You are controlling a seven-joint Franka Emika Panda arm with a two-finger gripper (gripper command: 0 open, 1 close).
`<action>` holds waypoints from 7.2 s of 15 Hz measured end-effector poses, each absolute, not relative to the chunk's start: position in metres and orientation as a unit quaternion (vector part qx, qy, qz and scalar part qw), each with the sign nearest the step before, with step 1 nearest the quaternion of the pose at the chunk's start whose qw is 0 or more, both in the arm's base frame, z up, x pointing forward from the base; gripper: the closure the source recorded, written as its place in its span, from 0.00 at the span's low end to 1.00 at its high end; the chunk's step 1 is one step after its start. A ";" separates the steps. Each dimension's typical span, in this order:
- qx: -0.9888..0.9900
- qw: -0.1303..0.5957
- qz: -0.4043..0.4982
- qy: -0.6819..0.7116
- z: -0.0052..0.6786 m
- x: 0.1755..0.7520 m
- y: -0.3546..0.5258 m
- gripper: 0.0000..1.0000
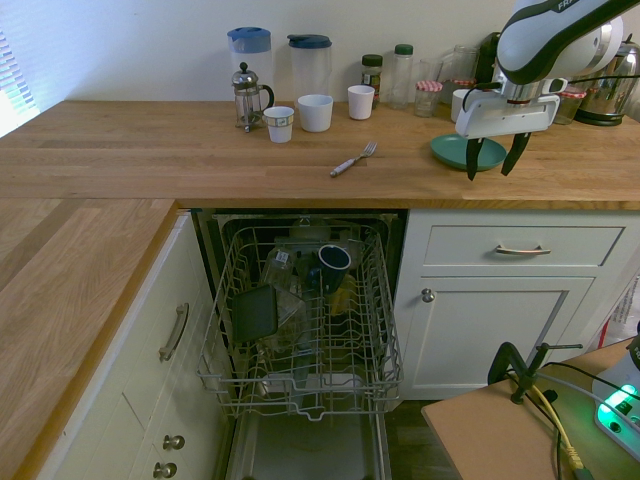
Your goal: Put the fork in the dishwasher
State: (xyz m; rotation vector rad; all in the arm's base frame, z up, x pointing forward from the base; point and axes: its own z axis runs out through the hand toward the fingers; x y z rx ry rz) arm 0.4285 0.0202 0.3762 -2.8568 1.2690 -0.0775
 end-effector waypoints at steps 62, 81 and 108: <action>-0.594 0.009 -0.076 0.801 0.337 0.678 0.238 1.00; -0.691 0.049 -0.071 0.717 0.411 0.636 0.259 1.00; -0.834 -0.024 -0.064 0.548 0.199 0.400 0.361 1.00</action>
